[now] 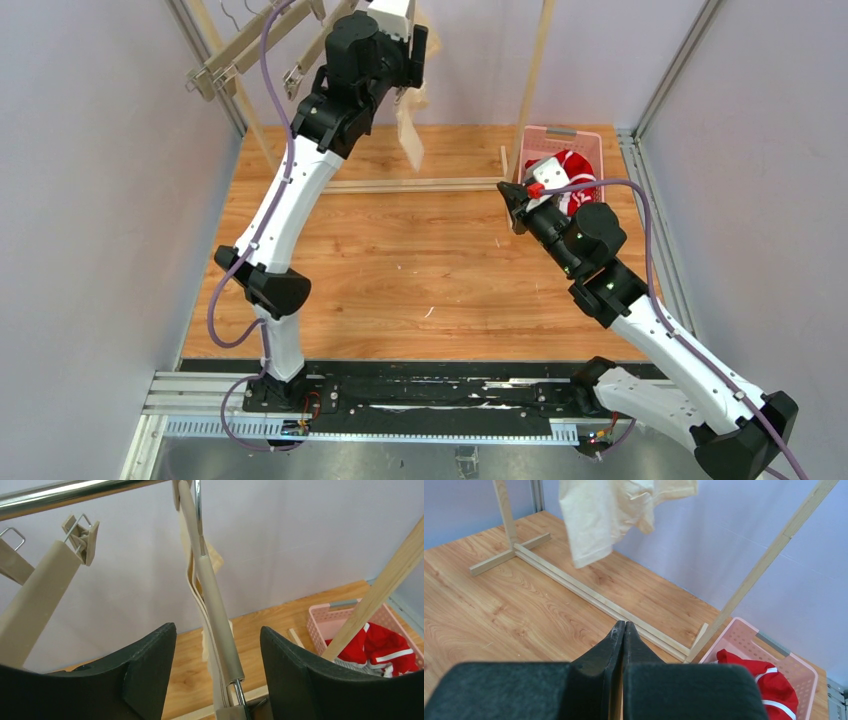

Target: Remove the underwear clipped to the hanger

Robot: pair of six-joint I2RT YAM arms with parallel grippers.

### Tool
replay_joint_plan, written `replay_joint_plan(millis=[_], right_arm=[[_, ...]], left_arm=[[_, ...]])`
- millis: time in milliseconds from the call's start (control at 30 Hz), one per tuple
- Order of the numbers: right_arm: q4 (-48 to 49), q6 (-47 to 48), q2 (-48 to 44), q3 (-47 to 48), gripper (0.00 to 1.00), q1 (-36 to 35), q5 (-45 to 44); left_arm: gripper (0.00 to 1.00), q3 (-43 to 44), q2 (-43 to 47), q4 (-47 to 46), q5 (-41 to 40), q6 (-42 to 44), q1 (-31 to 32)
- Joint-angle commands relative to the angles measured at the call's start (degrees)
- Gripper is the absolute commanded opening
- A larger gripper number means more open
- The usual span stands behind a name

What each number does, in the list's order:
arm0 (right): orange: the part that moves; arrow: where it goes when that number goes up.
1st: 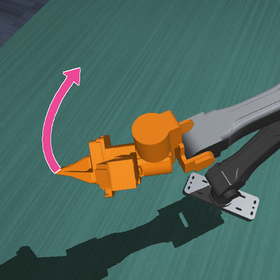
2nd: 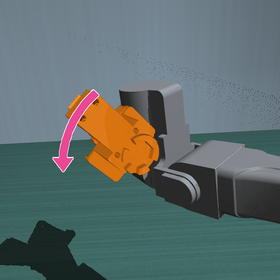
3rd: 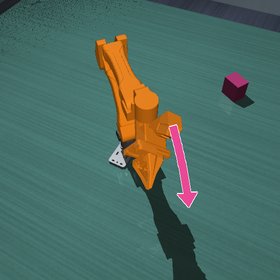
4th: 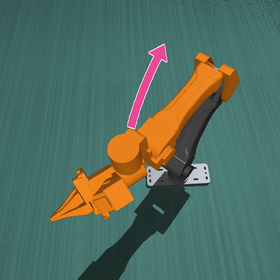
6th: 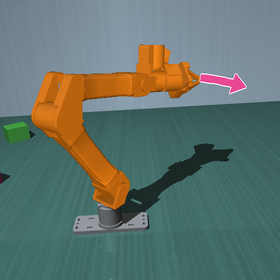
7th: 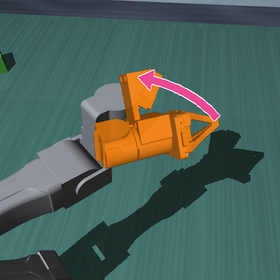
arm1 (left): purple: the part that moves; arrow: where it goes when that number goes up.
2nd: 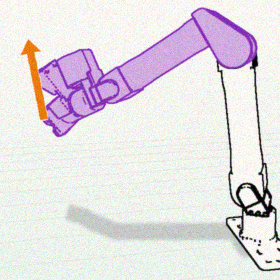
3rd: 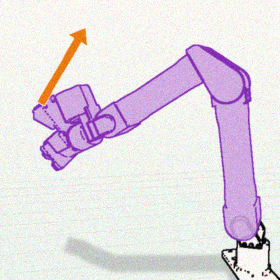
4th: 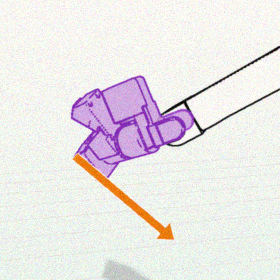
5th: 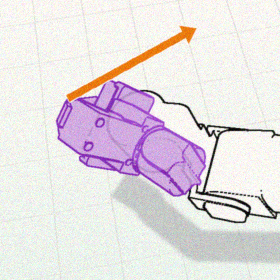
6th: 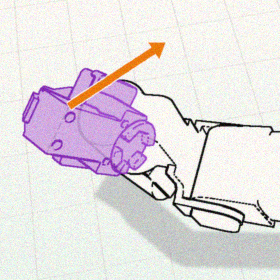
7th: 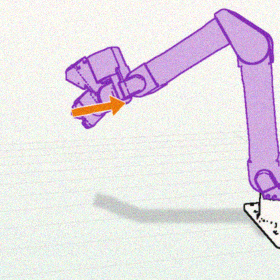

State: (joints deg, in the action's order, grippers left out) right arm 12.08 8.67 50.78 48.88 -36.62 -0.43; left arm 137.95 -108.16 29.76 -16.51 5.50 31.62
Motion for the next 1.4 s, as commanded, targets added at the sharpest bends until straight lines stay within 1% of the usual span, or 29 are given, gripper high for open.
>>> replay_joint_plan(millis=[0, 67, 167, 200, 300, 433, 467, 500, 533, 567, 767, 867, 967, 1167, 1367], right_arm=[[0.4, 0.6, -0.7, -0.8, 0.01, -1.9, 0.0], [0.2, 0.5, -0.7, -0.8, 0.01, -2.0, -0.1], [0.2, 0.5, -0.7, -1.0, 0.01, -2.2, -0.2], [0.2, 0.6, -0.7, -1.1, 0.01, -2.2, -0.1], [0.4, 0.5, -0.5, -1.1, 0.0, -2.3, 0.0], [0.6, 0.6, -0.5, -1.1, 0.01, -2.6, 0.3], [0.7, 0.6, -0.5, -1.1, 0.01, -2.6, 0.4], [0.8, 0.6, -0.6, -1.2, 0.01, -2.5, 0.4], [0.9, 0.7, -0.6, -1.3, 0.01, -2.6, 0.4], [0.9, 0.6, -0.6, -1.3, 0.01, -2.6, 0.3], [1.2, 0.8, -0.5, -1.7, 0.01, -2.7, 0.0], [1.2, 0.9, -0.4, -1.9, 0.01, -2.6, 0.0], [1.3, 1.1, -0.2, -2.1, 0.01, -2.6, -0.2], [2.2, 0.9, 0.2, -2.3, 0.0, -2.7, -0.1], [1.4, 0.2, 0.4, -2.6, 0.01, -2.6, 0.4]], left_arm=[[0.68, 4.3, -2.3, 0.6, -1.6, 1.2, -0.2], [0.65, 4.9, -3.1, 1.1, -1.7, 1.1, -0.5], [0.55, 4.6, -3.4, 0.8, -1.4, 1.0, -0.7], [0.52, 4.6, -3.6, 0.7, -1.2, 1.1, -0.8], [0.36, 4.5, -3.9, 0.9, -0.1, 0.7, -1.0], [0.25, 3.9, -4.0, 0.9, 0.4, 0.6, -1.1], [0.21, 3.7, -4.0, 0.9, 0.4, 0.6, -1.1], [0.14, 3.7, -3.9, 0.9, 0.5, 0.6, -1.1], [0.05, 3.7, -4.0, 0.9, 0.6, 0.4, -1.2], [0.0, 3.7, -4.0, 0.8, 0.9, 0.3, -1.3], [0.0, 3.7, -3.5, -0.2, 4.2, -1.4, -2.1], [0.0, 1.0, -1.4, -3.9, 5.4, -1.3, -2.1], [0.0, -1.7, 1.5, -8.1, 4.4, -1.1, -2.1], [0.0, -1.0, 3.2, -7.7, 3.1, 0.1, -2.1], [0.0, -7.6, 6.9, -11.9, 2.0, 0.4, -2.1]])
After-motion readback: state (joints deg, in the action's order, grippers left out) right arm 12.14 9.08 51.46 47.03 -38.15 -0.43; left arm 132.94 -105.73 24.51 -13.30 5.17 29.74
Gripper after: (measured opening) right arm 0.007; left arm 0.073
